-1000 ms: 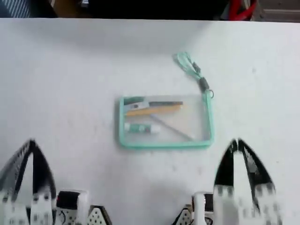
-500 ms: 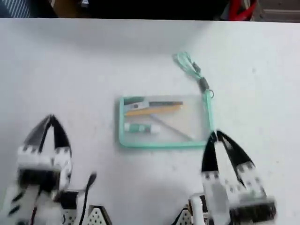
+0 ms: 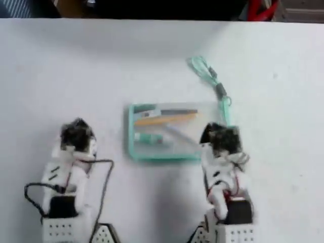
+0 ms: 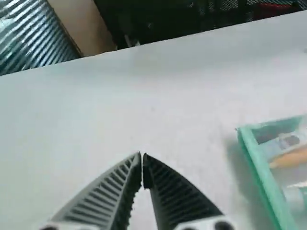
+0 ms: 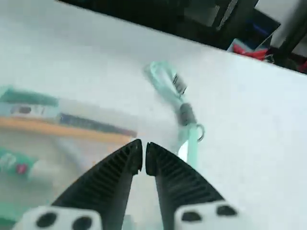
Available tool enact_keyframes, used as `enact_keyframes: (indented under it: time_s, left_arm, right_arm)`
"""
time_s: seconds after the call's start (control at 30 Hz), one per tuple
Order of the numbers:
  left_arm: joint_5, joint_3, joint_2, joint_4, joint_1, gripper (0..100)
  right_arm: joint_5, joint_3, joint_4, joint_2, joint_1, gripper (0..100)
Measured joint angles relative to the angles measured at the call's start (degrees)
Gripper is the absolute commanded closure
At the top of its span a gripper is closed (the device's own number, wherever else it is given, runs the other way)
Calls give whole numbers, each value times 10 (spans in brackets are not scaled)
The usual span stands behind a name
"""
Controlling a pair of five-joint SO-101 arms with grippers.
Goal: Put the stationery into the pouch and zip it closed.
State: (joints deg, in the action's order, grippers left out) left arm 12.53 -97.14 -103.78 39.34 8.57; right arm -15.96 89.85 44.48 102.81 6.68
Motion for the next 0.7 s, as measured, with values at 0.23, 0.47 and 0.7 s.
enact_keyframes:
  time_s: [0.23,0.47,0.7]
  left_arm:
    - [40,-1,-2,84,-28,976]
    - [45,-1,-2,269,-31,976]
    - [45,-1,-2,344,-33,976]
  right_arm:
    - [0,65,49,-1,35,981]
    - [0,65,245,-2,37,981]
    - [0,65,278,-2,42,981]
